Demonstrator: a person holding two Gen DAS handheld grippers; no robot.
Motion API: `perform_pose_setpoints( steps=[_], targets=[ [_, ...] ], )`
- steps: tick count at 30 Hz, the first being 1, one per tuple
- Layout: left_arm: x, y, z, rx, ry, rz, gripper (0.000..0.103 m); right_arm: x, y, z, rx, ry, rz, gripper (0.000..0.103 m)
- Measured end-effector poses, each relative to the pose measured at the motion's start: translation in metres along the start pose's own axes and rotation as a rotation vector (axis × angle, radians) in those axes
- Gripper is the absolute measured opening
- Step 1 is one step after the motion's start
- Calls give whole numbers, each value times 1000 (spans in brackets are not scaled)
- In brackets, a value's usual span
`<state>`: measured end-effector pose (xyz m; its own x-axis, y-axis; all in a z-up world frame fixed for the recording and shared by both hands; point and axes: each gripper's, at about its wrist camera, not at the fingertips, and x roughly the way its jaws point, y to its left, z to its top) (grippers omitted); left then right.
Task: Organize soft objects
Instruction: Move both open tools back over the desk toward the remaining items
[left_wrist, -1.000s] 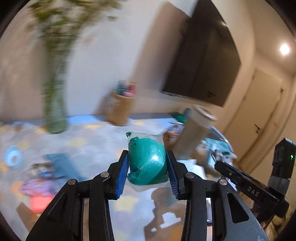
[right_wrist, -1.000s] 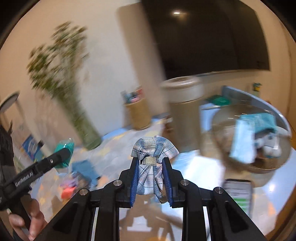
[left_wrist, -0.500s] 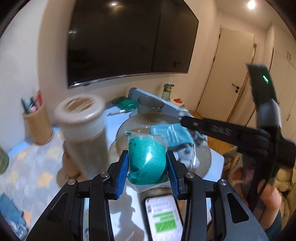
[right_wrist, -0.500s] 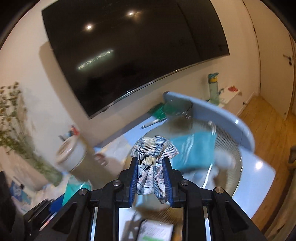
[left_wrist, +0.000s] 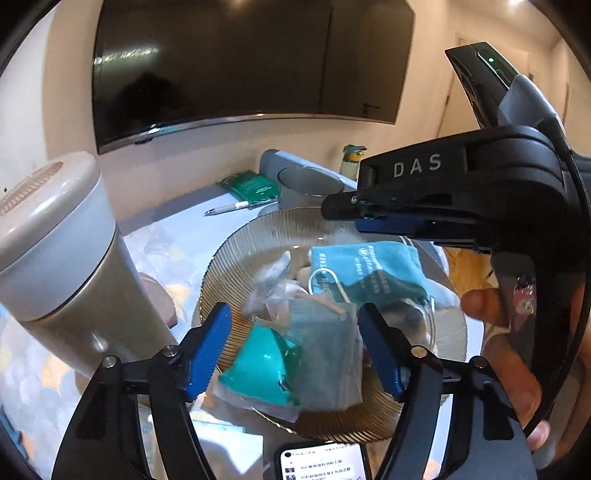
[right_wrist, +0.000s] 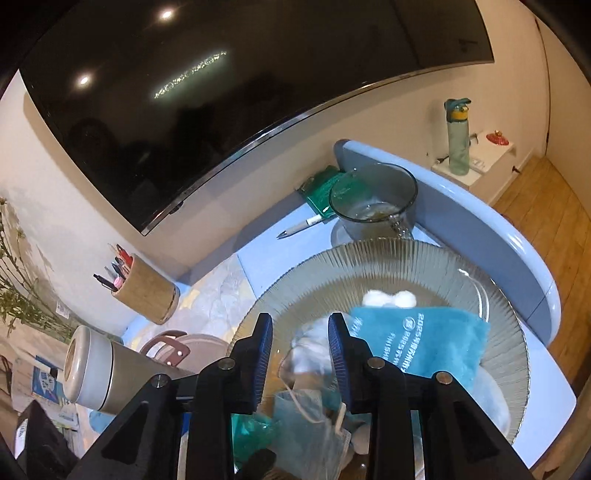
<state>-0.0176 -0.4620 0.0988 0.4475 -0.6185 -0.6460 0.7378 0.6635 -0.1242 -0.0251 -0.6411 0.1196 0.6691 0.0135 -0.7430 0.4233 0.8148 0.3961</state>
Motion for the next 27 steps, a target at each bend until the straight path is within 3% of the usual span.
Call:
perform_pose_setpoints(
  steps=[4,10,15,20,26,27],
  targets=[
    [-26,-5,-6,16,-11,-69,71,-22,-9,-9,31,-39,2,56],
    [-94,-11,-35,131,-79,-63,76,-71,-6,-36,86,-95,62,57],
    [-169,26,-68,152,-92,-52,76,-103,20,-78,57,-126,100,59],
    [-241,93,-113,65,-136,73,78,-109,66,-150,-17,-155,255,59],
    [-297,193,-155,-168,-187,329,78,-79,176,-200,-227,-66,390,59],
    [-302,213,-164,-207,-177,413,79,-73,204,-212,-286,-51,406,59]
  ],
)
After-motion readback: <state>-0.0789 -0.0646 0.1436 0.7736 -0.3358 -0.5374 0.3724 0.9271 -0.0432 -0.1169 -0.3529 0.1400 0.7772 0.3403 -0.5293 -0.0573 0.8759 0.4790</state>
